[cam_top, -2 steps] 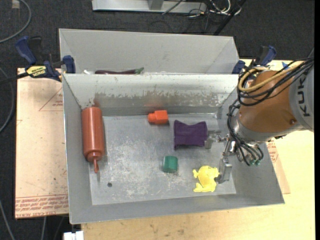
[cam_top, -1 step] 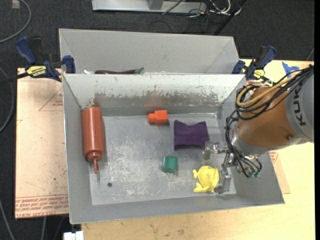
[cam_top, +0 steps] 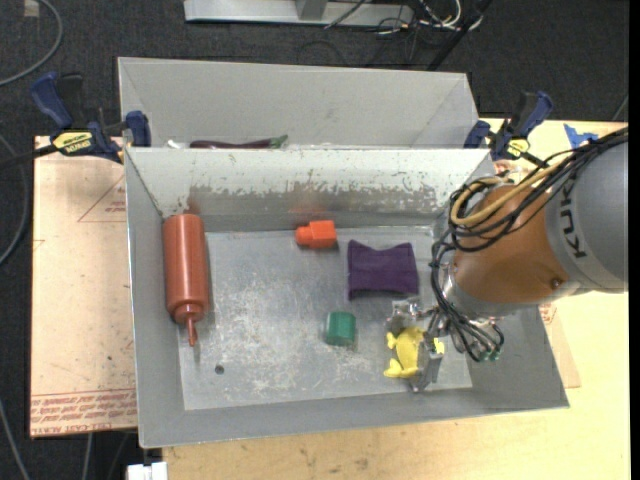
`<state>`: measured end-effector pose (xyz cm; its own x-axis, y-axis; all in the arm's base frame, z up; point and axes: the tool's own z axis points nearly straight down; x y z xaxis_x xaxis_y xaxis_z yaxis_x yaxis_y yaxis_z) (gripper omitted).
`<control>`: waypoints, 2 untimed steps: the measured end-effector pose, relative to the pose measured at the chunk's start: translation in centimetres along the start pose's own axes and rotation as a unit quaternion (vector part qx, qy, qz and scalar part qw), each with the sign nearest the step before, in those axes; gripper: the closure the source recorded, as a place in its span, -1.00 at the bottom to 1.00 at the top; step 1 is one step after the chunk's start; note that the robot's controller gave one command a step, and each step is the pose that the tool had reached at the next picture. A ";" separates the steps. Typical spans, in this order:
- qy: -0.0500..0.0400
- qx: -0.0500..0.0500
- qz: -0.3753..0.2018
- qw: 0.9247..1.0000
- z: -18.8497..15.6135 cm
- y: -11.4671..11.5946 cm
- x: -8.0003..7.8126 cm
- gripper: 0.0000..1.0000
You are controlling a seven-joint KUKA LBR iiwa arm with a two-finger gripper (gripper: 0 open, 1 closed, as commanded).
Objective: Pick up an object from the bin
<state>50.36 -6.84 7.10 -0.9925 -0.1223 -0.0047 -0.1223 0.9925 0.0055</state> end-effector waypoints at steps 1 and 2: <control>0.000 0.000 0.000 1.000 0.0 0.0 0.0 1.00; -0.002 0.000 0.005 1.000 -13.7 -0.3 -0.4 1.00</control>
Offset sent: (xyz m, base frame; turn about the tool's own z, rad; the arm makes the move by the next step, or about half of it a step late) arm 0.0029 -0.0035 0.1369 0.0082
